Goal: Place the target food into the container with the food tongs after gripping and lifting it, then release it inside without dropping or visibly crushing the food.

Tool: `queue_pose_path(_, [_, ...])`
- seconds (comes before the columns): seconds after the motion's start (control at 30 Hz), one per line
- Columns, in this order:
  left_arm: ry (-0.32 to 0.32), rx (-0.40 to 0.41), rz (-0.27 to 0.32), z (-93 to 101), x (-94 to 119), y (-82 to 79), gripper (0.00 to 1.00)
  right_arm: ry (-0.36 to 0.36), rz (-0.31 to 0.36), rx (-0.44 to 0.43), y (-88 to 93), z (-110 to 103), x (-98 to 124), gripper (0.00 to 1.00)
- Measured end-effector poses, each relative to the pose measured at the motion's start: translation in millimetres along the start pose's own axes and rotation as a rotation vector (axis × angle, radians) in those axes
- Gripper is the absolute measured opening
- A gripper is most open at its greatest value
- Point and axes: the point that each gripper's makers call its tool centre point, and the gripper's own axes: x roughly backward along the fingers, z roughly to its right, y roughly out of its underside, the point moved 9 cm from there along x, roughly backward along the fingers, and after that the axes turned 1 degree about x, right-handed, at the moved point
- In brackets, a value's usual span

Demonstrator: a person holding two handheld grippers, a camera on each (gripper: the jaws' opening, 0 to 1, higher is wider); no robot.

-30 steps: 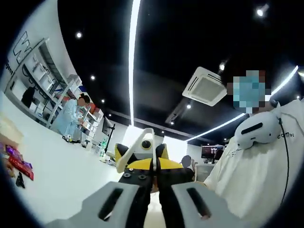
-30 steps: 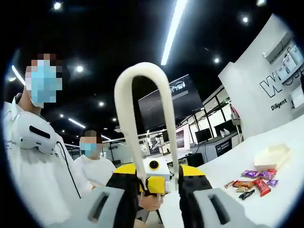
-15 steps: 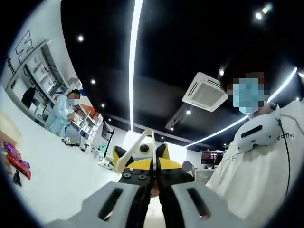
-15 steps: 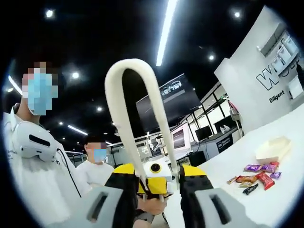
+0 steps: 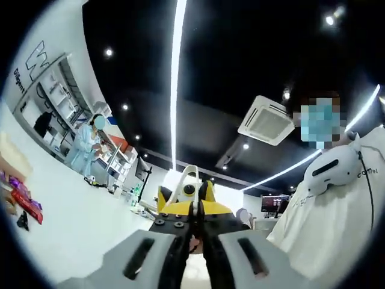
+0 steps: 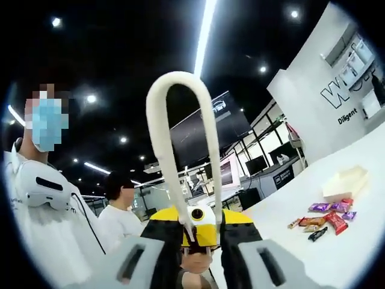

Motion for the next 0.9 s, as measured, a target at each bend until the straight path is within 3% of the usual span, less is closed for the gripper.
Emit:
queue_pose_path(0.1, [-0.009,0.003,-0.016,0.4,2.8,-0.7,0.03,0.013,0.033,-0.012,-4.1,4.3,4.9,0.15])
queue_pose_path(0.27, [-0.051,-0.032,-0.068,-2.9,14.2,-0.3,0.02,0.04,0.034,0.014,-6.4,8.6,9.6,0.15])
queue_pose_path(0.37, [-0.097,-0.042,-0.082,-6.0,25.6,-2.3,0.01,0.077,0.017,0.044,-5.3,14.8,12.7,0.15])
queue_pose_path(0.53, [-0.212,-0.072,-0.041,-13.5,48.5,-13.3,0.0,0.149,-0.044,0.059,0.8,31.2,14.7,0.15])
queue_pose_path(0.63, [-0.242,-0.069,-0.046,-15.2,60.2,-17.1,0.01,0.169,-0.086,0.079,6.6,38.5,12.0,0.15])
queue_pose_path(0.9, [-0.383,-0.119,-0.116,-26.1,84.4,-21.2,0.06,0.209,-0.124,0.087,15.1,49.2,9.1,0.15])
